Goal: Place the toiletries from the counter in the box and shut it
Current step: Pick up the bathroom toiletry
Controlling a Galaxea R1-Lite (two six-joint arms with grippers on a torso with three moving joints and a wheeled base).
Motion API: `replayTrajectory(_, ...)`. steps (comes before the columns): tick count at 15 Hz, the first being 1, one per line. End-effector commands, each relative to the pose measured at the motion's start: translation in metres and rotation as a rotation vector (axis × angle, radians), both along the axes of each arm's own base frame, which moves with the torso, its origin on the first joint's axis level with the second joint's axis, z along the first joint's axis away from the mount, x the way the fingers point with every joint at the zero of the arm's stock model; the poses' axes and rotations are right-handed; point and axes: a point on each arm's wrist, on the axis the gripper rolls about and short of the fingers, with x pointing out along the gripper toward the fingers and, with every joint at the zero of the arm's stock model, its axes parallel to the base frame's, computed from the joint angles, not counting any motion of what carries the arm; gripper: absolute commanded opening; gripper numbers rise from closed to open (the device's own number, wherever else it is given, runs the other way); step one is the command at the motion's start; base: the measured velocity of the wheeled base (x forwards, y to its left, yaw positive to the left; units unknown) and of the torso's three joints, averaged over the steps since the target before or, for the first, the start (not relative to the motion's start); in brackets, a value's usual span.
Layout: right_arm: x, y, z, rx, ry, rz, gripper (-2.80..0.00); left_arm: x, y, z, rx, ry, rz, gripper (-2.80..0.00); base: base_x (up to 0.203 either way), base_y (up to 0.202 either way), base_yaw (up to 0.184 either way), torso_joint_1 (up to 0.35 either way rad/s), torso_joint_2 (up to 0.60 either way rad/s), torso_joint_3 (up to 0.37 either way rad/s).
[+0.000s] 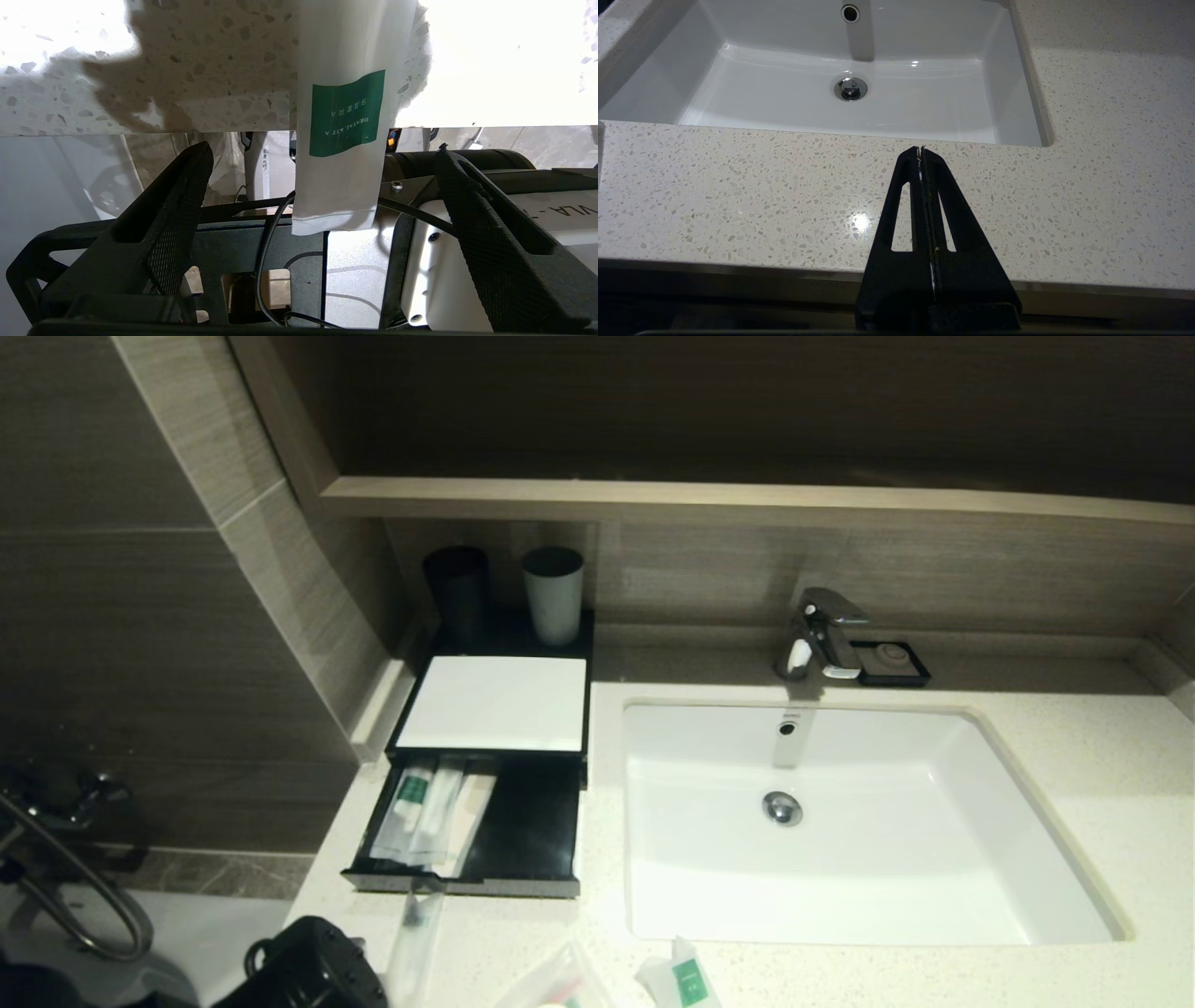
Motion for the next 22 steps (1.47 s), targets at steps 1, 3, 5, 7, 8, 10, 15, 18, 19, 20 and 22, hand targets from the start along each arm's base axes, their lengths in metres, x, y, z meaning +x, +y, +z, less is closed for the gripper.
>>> replayTrajectory(1, 0.0000, 0.0000, -0.0001, 0.000, 0.000, 0.000, -2.80, -0.0003, 0.0003, -0.0011, 0.012, 0.001, -0.020, 0.00, 0.000, 0.000, 0.000, 0.000, 0.00, 0.000)
replayTrajectory(3, 0.0000, 0.0000, -0.0001, 0.000, 0.000, 0.000, -2.80, -0.0010, 0.0012, -0.0018, 0.021, -0.002, -0.040, 0.00, 0.000, 0.000, 0.000, 0.000, 0.00, 0.000)
replayTrajectory(5, 0.0000, 0.0000, -0.0001, 0.000, 0.000, 0.000, -2.80, -0.0009, 0.0011, -0.0020, 0.022, -0.001, -0.040, 0.00, 0.000, 0.000, 0.000, 0.000, 0.00, 0.000)
replayTrajectory(7, 0.0000, 0.0000, -0.0001, 0.000, 0.000, 0.000, -2.80, -0.0007, 0.0013, -0.0020, 0.023, -0.002, -0.038, 0.00, 0.000, 0.000, 0.000, 0.000, 0.00, 0.000)
replayTrajectory(8, 0.0000, 0.0000, -0.0001, 0.000, 0.000, 0.000, -2.80, -0.0008, 0.0014, -0.0021, 0.025, -0.001, -0.039, 0.00, 0.000, 0.000, 0.000, 0.000, 0.00, 0.000)
replayTrajectory(10, 0.0000, 0.0000, -0.0001, 0.000, 0.000, 0.000, -2.80, -0.0008, 0.0014, -0.0021, 0.025, -0.001, -0.039, 0.00, 0.000, 0.000, 0.000, 0.000, 0.00, 0.000)
replayTrajectory(15, 0.0001, 0.0000, -0.0001, 0.000, 0.001, 0.000, -2.80, -0.0008, 0.0014, -0.0019, 0.027, -0.001, -0.040, -2.80, 0.000, 0.000, 0.000, 0.000, 0.00, 0.000)
replayTrajectory(18, 0.0000, 0.0000, -0.0001, 0.000, 0.000, 0.000, -2.80, -0.0008, 0.0014, -0.0019, 0.028, -0.002, -0.045, -2.80, 0.000, 0.000, 0.000, 0.000, 0.00, 0.000)
replayTrajectory(19, 0.0000, 0.0000, -0.0001, 0.000, 0.001, 0.000, -2.80, -0.0010, 0.0016, -0.0017, 0.029, -0.003, -0.046, -2.80, 0.000, 0.000, 0.000, 0.000, 0.00, 0.000)
replayTrajectory(20, 0.0000, 0.0000, -0.0001, 0.000, 0.000, 0.001, -2.80, -0.0010, 0.0016, -0.0017, 0.029, -0.002, -0.046, -2.80, 0.000, 0.000, 0.000, 0.000, 0.00, 0.000)
replayTrajectory(22, 0.0000, 0.0000, -0.0001, 0.000, 0.000, 0.000, -2.80, -0.0011, 0.0017, -0.0017, 0.030, -0.001, -0.046, -2.80, 0.000, 0.000, 0.000, 0.000, 0.00, 0.000)
